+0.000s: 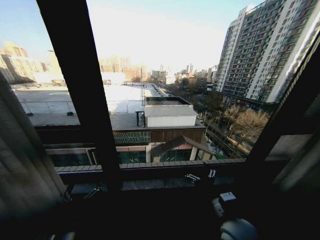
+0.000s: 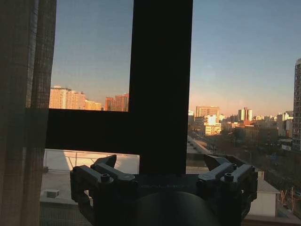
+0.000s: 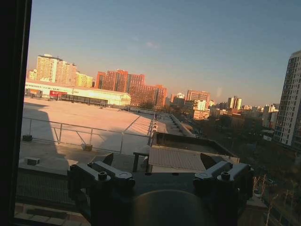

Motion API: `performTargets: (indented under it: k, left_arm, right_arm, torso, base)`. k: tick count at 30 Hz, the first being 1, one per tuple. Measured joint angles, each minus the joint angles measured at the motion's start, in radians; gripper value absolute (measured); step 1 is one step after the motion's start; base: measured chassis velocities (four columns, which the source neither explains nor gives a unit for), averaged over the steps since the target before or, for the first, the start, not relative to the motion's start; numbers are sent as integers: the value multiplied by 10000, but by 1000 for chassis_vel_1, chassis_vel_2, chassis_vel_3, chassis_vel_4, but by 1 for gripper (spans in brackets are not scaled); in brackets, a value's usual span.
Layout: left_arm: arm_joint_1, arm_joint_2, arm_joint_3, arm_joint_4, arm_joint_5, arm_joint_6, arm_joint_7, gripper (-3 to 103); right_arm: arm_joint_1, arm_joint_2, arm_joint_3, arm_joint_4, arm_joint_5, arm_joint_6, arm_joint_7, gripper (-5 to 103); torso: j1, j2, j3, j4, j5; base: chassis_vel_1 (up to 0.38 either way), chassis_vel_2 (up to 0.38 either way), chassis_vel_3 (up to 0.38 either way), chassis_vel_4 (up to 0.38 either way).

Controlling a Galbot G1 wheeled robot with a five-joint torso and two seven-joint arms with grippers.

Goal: Open the curtains by pulling them apart, changing their state from closed to fully open.

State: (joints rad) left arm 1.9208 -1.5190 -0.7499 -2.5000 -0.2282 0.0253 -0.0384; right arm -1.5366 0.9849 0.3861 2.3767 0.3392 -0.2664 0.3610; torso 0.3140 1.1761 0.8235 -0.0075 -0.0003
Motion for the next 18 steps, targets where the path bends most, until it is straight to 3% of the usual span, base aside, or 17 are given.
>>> performTargets:
  k: [18]
  left_arm:
    - [-16,-83,-23,0,-5,-19,-5,100]
  right_arm:
    - [-55,-96,-140,73,-19,65,8,100]
  torso:
    - [0,-1,1,-2,6]
  base:
    - [321,386,-317,-393]
